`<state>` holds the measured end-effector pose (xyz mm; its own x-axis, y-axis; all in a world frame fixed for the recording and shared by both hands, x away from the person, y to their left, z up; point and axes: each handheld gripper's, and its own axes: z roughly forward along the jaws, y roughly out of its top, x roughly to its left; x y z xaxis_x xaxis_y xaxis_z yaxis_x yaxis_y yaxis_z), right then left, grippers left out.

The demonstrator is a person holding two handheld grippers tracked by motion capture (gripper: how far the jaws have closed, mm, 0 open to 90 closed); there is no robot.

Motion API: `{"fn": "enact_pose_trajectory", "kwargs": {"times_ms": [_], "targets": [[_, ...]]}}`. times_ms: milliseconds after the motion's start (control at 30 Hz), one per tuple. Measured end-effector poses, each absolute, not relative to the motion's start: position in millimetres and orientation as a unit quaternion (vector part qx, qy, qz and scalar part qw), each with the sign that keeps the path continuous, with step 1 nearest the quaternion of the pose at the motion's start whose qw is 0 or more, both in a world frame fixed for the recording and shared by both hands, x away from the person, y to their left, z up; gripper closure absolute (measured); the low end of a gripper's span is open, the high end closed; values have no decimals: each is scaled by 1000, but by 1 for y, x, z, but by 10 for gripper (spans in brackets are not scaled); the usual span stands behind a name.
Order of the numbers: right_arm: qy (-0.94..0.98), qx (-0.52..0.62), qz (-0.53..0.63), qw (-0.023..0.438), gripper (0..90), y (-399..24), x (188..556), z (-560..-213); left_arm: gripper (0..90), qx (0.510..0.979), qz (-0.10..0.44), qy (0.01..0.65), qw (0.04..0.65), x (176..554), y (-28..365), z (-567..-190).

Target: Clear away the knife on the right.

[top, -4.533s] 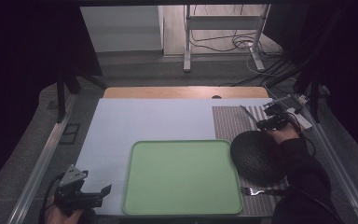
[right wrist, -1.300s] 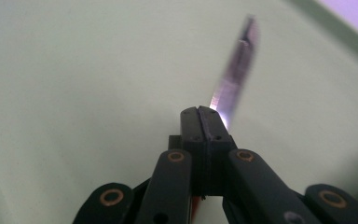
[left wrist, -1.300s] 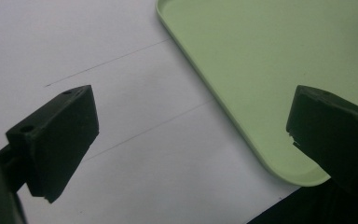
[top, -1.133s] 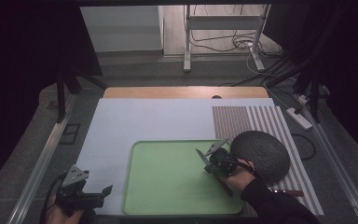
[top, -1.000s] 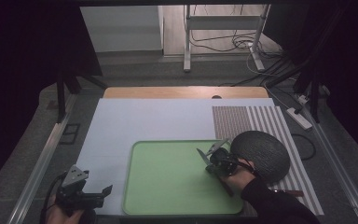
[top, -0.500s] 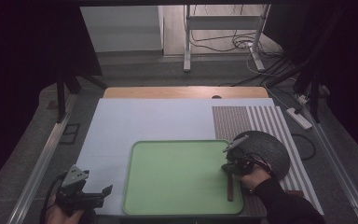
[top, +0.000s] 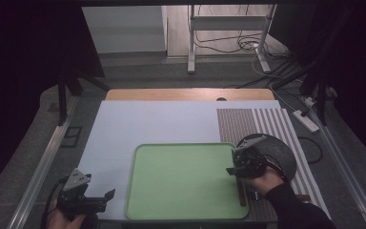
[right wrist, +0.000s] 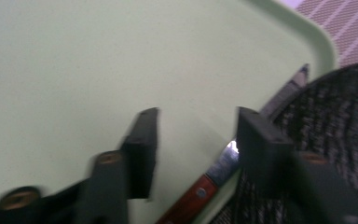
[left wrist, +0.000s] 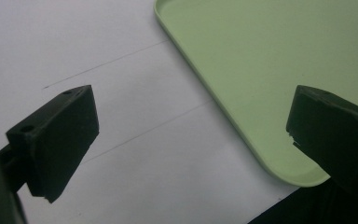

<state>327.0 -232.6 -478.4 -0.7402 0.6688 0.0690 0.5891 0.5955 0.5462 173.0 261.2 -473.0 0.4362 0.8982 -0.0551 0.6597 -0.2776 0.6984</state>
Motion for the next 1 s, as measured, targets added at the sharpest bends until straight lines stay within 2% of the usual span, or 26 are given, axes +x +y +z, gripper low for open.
{"fn": "enact_pose_trajectory", "kwargs": {"times_ms": [67, 167, 233, 367, 433, 567, 1000], "targets": [[884, 360, 286, 83, 314, -236, 325, -475, 29, 779, 178, 500, 334, 173, 261, -473], [875, 370, 295, 100, 177, -241, 321, -470, 29, 779, 178, 500, 334, 173, 261, -473], [871, 374, 305, 98, 169, -245, 318, -467, 29, 778, 178, 500, 335, 173, 262, -473], [865, 377, 319, 93, 97, -254, 309, -464, 29, 778, 178, 500, 335, 173, 262, -473], [863, 377, 322, 97, 34, -258, 304, -463, 29, 778, 178, 500, 335, 173, 262, -473], [855, 383, 333, 105, 0, -268, 294, -461, 29, 778, 178, 500, 336, 173, 262, -473], [830, 412, 354, 129, 0, -299, 272, -456, 26, 778, 177, 500, 337, 173, 262, -473]]}}
